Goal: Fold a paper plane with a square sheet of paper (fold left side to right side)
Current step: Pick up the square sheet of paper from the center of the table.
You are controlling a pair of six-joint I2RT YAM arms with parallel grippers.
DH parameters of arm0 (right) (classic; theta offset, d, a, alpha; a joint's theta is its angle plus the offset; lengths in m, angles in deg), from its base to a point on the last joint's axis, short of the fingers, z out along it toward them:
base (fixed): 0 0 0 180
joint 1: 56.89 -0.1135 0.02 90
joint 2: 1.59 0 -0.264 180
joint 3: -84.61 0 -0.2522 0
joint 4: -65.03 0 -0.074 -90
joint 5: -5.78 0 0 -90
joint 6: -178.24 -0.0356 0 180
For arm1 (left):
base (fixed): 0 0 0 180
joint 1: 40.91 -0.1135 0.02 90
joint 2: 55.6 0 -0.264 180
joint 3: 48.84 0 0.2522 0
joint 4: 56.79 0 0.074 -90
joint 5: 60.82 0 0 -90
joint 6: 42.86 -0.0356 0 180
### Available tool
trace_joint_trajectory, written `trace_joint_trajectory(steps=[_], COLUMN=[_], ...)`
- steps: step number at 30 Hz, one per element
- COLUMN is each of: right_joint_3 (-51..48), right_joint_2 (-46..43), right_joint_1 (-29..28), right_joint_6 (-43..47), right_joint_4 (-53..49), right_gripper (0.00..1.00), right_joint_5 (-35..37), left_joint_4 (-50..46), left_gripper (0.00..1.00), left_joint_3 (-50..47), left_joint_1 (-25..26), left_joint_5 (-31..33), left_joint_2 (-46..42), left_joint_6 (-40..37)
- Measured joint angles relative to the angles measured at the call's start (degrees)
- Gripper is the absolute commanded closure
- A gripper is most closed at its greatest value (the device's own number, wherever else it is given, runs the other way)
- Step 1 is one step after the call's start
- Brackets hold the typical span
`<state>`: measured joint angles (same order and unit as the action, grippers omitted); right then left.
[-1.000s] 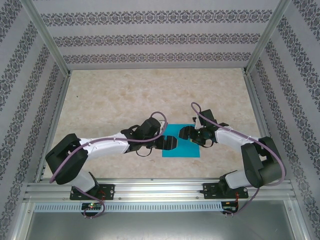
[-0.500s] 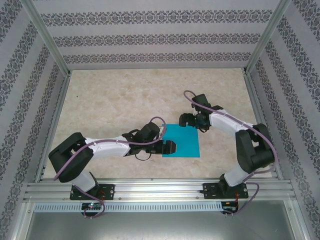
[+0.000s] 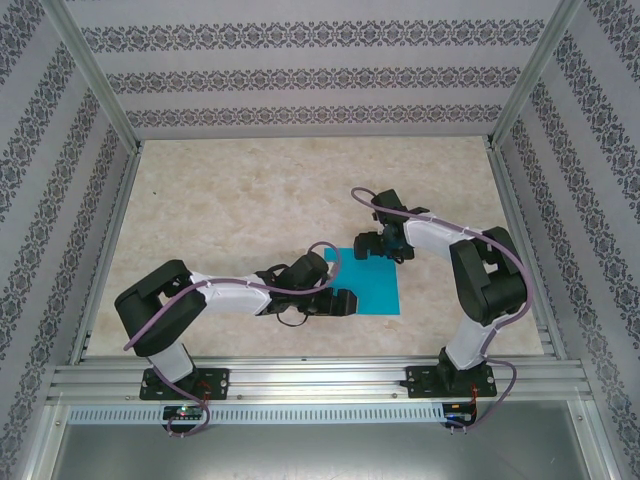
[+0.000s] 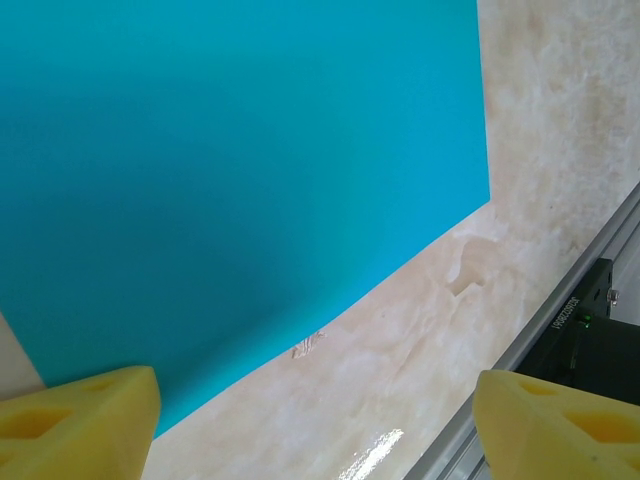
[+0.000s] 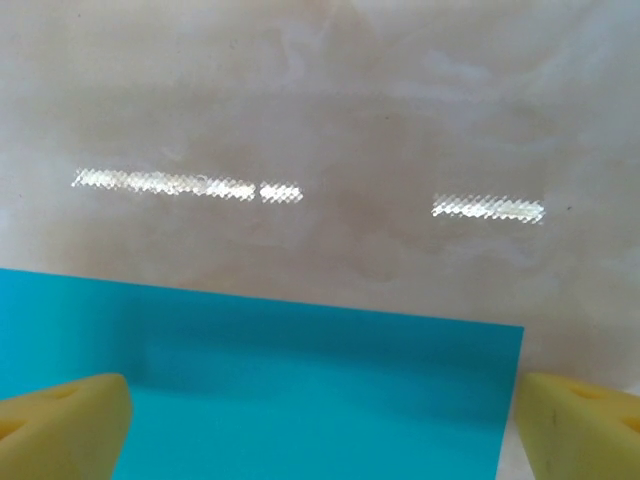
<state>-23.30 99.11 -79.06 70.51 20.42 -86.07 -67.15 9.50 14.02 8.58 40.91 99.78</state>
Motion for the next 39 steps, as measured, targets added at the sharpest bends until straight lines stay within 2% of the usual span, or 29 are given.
trace_joint_trajectory(steps=[5, 10, 16, 20, 23, 26, 28, 33, 36, 39], right_joint_3=[-2.3, -4.6, -5.0, -5.1, -6.4, -9.6, -12.4, -17.5, -18.7, -19.2], right_joint_2=[-2.0, -4.5, -4.8, -4.9, -5.7, -7.8, -9.5, -14.0, -17.3, -21.3], right_joint_1=[-1.8, -4.1, -4.4, -4.3, -3.7, -1.5, 0.6, 4.4, 6.2, 8.0], right_joint_6=[-0.8, -2.1, -2.1, -2.3, -3.3, -4.8, -6.5, -10.0, -12.2, -14.6], right_joint_4=[1.7, 1.6, 0.3, -0.5, 0.3, 4.0, 7.4, 15.5, 19.8, 24.3], right_gripper=[0.02, 0.03, 0.24, 0.48, 0.62, 0.69, 0.72, 0.76, 0.77, 0.77], right_joint_5=[-1.0, -5.3, -7.3, -9.6, -13.0, -18.3, -22.0, -29.9, -34.4, -38.8], left_joint_4=[-0.4, -1.1, -1.2, -1.3, -1.8, -3.8, -4.7, -6.1, -6.9, -7.4], left_gripper=[0.17, 0.17, 0.17, 0.17, 0.15, 0.13, 0.11, 0.07, 0.06, 0.05], left_joint_3=[0.4, 0.9, 0.9, 1.0, 1.0, 0.6, -0.5, -4.3, -5.3, -5.2], left_joint_1=[0.0, 0.0, 0.0, 0.0, -0.1, -1.0, -2.8, -12.5, -18.1, -21.4], left_joint_5=[0.1, 0.1, 0.1, 0.2, 1.0, 2.1, 2.3, 1.6, -0.1, -3.3], left_joint_2=[0.3, 0.5, 0.5, 0.5, -0.1, -3.2, -7.5, -21.3, -26.3, -27.5], left_joint_6=[0.0, 0.0, 0.0, 0.0, -0.5, -1.5, -2.1, -4.2, -6.0, -8.2])
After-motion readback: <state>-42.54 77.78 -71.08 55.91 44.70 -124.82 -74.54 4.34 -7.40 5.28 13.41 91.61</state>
